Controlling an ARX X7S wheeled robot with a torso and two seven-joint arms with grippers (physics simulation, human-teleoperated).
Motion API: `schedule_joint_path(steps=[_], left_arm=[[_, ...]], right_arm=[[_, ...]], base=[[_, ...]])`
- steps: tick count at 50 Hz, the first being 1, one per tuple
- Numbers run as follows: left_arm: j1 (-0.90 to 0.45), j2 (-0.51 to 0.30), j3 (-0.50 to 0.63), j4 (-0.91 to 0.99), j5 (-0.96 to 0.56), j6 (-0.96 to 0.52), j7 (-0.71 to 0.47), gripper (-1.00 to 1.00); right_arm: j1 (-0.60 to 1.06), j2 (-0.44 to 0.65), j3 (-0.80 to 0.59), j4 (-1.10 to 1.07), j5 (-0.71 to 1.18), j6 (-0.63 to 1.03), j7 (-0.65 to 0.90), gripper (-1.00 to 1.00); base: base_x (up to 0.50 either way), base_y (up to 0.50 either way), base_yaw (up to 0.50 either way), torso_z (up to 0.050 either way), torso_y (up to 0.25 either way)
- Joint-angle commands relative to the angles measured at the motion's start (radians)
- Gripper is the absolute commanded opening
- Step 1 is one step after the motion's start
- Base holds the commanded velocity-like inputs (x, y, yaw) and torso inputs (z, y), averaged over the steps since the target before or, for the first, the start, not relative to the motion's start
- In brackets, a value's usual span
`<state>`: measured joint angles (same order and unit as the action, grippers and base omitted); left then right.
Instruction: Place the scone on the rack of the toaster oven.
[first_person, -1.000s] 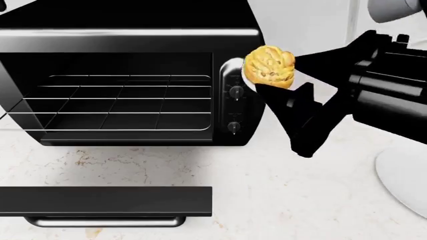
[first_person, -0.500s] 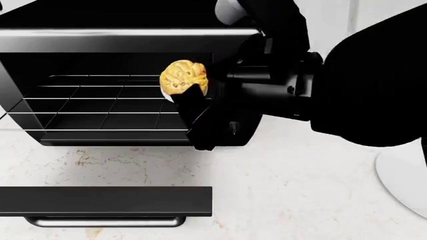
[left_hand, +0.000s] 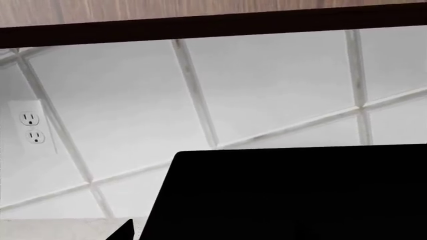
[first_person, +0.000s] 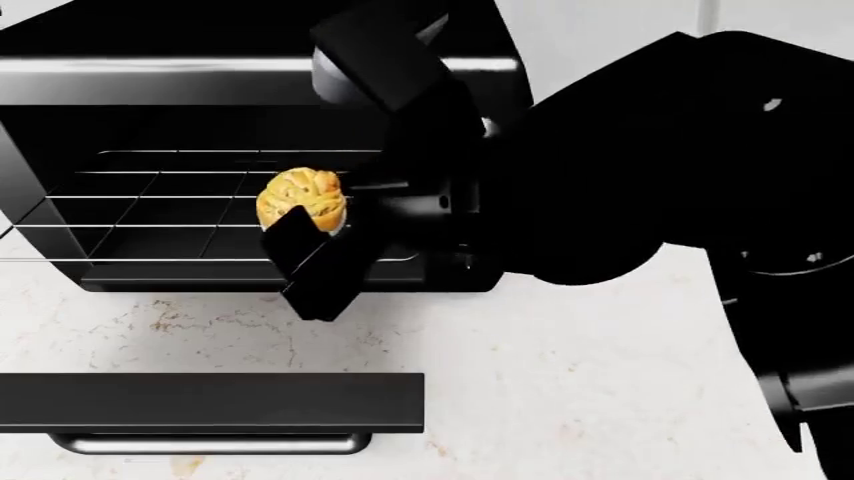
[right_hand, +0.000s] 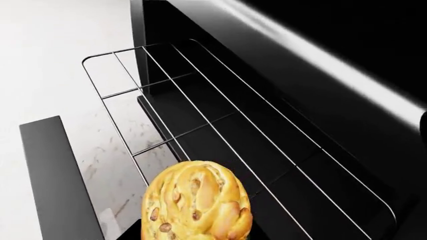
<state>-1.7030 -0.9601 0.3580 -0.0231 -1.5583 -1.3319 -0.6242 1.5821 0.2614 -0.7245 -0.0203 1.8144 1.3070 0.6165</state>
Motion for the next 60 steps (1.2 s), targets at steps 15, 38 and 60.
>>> schedule_joint_path(steps=[15, 38, 60], left_arm=[[0.019, -0.025, -0.004, 0.016, -0.012, 0.021, 0.005, 1.0], [0.003, -0.019, 0.013, 0.0, -0.009, 0.022, 0.009, 1.0], [0.014, -0.018, 0.02, 0.004, -0.01, 0.038, 0.012, 1.0]], right_arm=[[-0.012, -0.003, -0.033, 0.048, -0.036, -0.034, 0.002, -1.0], [-0.05, 0.005, -0.073, 0.047, -0.054, -0.051, 0.027, -1.0], [-0.018, 0.01, -0.061, 0.062, -0.066, -0.089, 0.025, 1.0]], base=[[0.0, 0.0, 0.0, 0.0, 0.0], [0.0, 0.0, 0.0, 0.0, 0.0], [0.0, 0.0, 0.0, 0.0, 0.0]])
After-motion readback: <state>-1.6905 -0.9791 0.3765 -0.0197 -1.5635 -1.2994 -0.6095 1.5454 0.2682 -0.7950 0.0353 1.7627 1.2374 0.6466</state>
